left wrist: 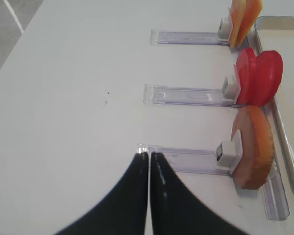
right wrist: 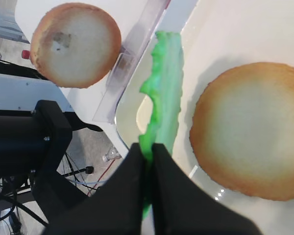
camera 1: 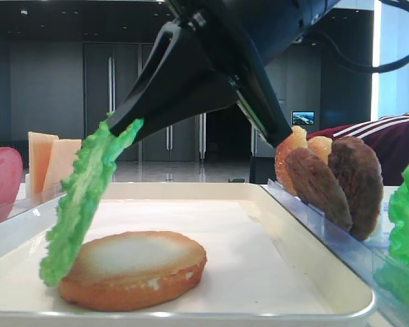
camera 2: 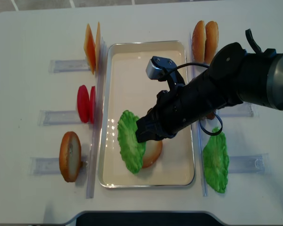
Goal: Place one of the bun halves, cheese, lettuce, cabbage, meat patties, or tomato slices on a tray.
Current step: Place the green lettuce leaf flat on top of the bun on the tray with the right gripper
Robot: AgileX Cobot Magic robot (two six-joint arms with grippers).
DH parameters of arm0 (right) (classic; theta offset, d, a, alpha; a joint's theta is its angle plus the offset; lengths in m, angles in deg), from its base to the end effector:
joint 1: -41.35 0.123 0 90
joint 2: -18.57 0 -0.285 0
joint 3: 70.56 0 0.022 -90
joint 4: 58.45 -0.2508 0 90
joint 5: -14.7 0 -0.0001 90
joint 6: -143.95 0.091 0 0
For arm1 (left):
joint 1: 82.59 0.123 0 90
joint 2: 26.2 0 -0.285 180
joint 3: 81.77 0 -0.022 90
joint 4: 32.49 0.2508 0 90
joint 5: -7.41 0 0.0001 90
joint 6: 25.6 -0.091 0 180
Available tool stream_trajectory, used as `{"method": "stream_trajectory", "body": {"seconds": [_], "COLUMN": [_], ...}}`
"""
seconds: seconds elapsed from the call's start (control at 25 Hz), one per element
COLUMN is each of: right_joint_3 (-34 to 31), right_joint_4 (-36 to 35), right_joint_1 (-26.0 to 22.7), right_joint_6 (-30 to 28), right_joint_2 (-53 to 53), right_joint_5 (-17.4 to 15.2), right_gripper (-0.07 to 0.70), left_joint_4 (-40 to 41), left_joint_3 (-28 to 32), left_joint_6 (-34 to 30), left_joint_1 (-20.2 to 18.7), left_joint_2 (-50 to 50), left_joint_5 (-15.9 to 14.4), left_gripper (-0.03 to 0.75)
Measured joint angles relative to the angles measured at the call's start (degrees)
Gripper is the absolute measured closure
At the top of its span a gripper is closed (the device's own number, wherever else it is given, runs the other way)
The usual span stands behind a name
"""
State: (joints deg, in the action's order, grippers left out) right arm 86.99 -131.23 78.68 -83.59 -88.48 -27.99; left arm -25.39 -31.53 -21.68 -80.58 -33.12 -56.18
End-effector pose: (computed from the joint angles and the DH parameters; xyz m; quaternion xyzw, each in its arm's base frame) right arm 0.2274 0.2476 0.1963 -0.2410 0.8678 0.4244 0.0930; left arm -0.0067 0.0099 0.2657 -0.0483 0.8663 0.0536 0.4943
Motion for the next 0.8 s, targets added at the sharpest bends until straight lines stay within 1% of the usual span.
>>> {"method": "stream_trajectory", "body": {"seconds": [0.16,0.32,0.44,0.52,0.56,0.64,0.76,0.8], "right_joint_3": [0.0,0.0,0.0,0.0,0.0,0.0,0.0,0.0], "right_joint_4": [0.8,3.0,5.1,7.1,8.2,10.1,12.7,13.7], "right_joint_1": [-0.3,-0.3,-0.3,-0.3,-0.3,-0.3,-0.3,-0.3], "right_joint_6": [-0.4,-0.4,1.5,3.5,4.4,5.8,7.8,8.4], "right_joint_2": [0.0,0.0,0.0,0.0,0.0,0.0,0.2,0.7], "right_joint_5": [1.0,2.0,2.4,2.6,2.6,2.7,3.0,3.2], "right_gripper": [0.602,0.602,0.601,0.576,0.546,0.456,0.278,0.234], "left_joint_4": [0.0,0.0,0.0,0.0,0.0,0.0,0.0,0.0], "left_joint_3": [0.0,0.0,0.0,0.0,0.0,0.0,0.0,0.0], "left_joint_6": [0.0,0.0,0.0,0.0,0.0,0.0,0.0,0.0], "left_joint_1": [0.0,0.0,0.0,0.0,0.0,0.0,0.0,0.0], "left_joint_2": [0.0,0.0,0.0,0.0,0.0,0.0,0.0,0.0], "left_joint_5": [0.0,0.0,0.0,0.0,0.0,0.0,0.0,0.0], "left_gripper": [0.715,0.715,0.715,0.715,0.715,0.715,0.716,0.716]}}
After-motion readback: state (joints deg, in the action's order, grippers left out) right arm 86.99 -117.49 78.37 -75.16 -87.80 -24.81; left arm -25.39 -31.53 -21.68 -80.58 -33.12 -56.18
